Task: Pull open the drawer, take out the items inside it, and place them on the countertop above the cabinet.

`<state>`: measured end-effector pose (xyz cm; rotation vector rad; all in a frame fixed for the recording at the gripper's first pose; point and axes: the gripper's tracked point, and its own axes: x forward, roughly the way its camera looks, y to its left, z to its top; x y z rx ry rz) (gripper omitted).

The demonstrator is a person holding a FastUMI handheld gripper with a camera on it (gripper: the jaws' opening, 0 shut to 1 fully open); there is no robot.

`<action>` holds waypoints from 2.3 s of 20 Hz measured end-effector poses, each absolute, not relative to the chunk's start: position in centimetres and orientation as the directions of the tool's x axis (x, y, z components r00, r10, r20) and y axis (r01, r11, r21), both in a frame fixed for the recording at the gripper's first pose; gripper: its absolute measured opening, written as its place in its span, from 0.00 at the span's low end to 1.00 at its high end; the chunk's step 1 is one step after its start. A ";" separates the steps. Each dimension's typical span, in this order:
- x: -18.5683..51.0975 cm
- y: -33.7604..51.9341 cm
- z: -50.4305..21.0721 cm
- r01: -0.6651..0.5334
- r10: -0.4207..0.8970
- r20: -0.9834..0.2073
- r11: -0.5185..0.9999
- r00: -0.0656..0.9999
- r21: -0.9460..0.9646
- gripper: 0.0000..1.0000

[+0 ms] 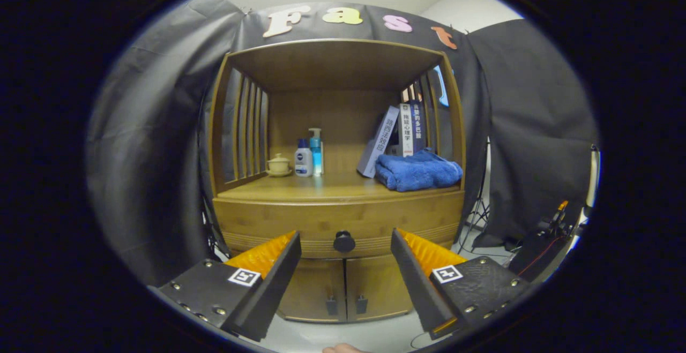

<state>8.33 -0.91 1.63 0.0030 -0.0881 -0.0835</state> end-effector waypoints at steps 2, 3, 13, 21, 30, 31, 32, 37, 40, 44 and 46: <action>10.4 -1.7 1.6 0.091 -0.094 0.099 0.995 0.991 0.030 1.00; 11.5 -1.8 1.5 0.088 -0.091 0.103 0.996 0.990 0.033 1.00; 22.1 -2.0 -2.9 0.052 -0.052 0.002 0.999 0.999 0.011 1.00; 22.0 -1.6 -3.2 0.027 -0.027 0.025 1.000 0.999 0.013 1.00; 22.9 -1.2 -5.6 0.014 -0.014 -0.004 0.999 1.000 -0.029 0.75; 23.6 -0.8 -5.8 -0.016 0.016 0.004 1.000 1.000 -0.004 0.62; 23.3 -0.7 -5.8 -0.029 0.029 -0.004 1.000 1.000 -0.002 0.50; 22.5 -0.7 -6.1 -0.044 0.042 -0.052 0.999 0.998 -0.025 0.30; 20.5 -0.6 -6.3 -0.039 0.037 -0.057 0.999 0.998 -0.038 0.30; 17.1 -0.7 -6.9 -0.046 0.045 -0.095 0.999 0.995 -0.007 0.30; 15.2 -0.8 -7.1 -0.045 0.040 -0.100 0.998 0.994 -0.049 0.30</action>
